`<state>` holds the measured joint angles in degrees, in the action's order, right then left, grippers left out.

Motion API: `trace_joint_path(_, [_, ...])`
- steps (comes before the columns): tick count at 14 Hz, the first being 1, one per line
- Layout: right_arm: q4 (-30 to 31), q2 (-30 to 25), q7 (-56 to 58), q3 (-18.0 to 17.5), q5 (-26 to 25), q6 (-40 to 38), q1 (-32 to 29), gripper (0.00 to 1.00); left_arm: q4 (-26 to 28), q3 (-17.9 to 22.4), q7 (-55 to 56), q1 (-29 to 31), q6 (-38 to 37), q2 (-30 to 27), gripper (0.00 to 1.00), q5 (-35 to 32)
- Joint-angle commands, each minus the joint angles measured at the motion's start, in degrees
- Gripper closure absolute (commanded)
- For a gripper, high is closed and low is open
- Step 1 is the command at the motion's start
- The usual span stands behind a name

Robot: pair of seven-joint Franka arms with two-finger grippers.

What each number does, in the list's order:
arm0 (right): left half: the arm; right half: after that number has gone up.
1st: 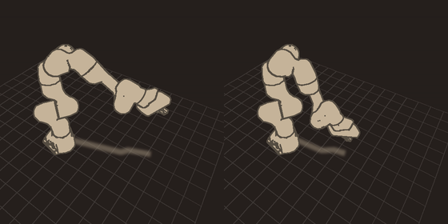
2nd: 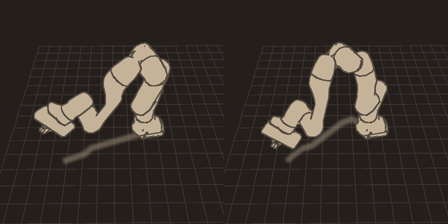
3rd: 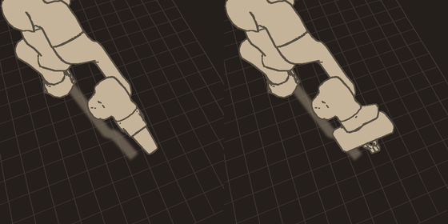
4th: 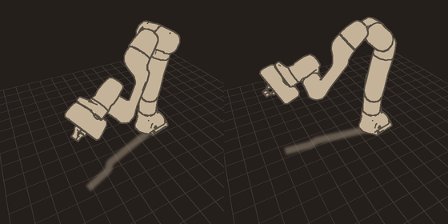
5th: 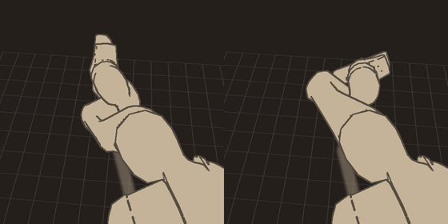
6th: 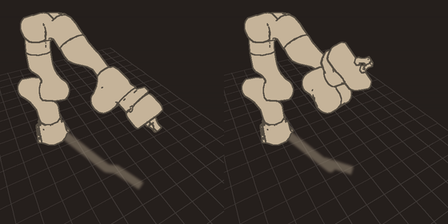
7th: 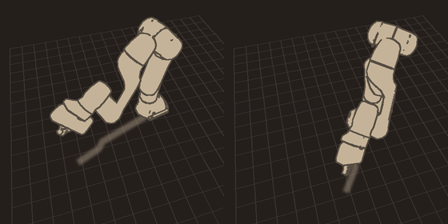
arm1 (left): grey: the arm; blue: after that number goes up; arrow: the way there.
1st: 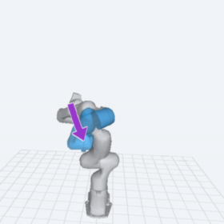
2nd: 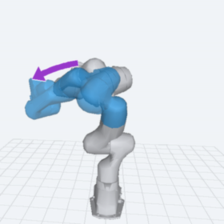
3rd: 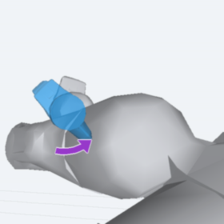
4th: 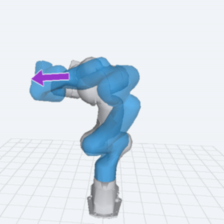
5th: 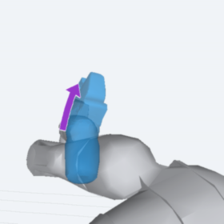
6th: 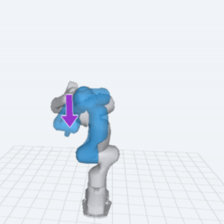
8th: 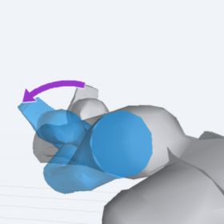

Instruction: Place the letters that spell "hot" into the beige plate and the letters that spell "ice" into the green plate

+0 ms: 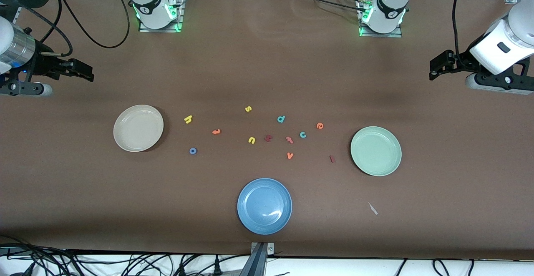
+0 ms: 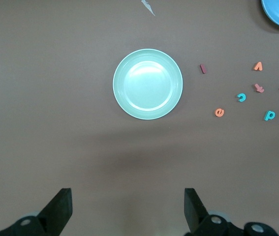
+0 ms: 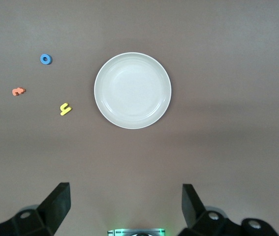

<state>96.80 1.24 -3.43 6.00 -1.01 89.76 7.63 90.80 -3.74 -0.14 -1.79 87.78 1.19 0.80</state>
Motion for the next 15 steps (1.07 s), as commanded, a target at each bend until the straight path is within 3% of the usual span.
trace_joint_path(1, [-0.8,0.3,0.2,-0.1,0.9,-0.1,-0.3,0.00,-1.5,-0.1,-0.8,-0.1,-0.4,0.7,0.00,-1.0])
trace_joint_path(15, [-0.8,0.6,0.2,-0.1,0.9,-0.2,-0.3,0.00,-2.5,-0.1,-0.8,-0.2,-0.3,0.7,0.00,-1.0])
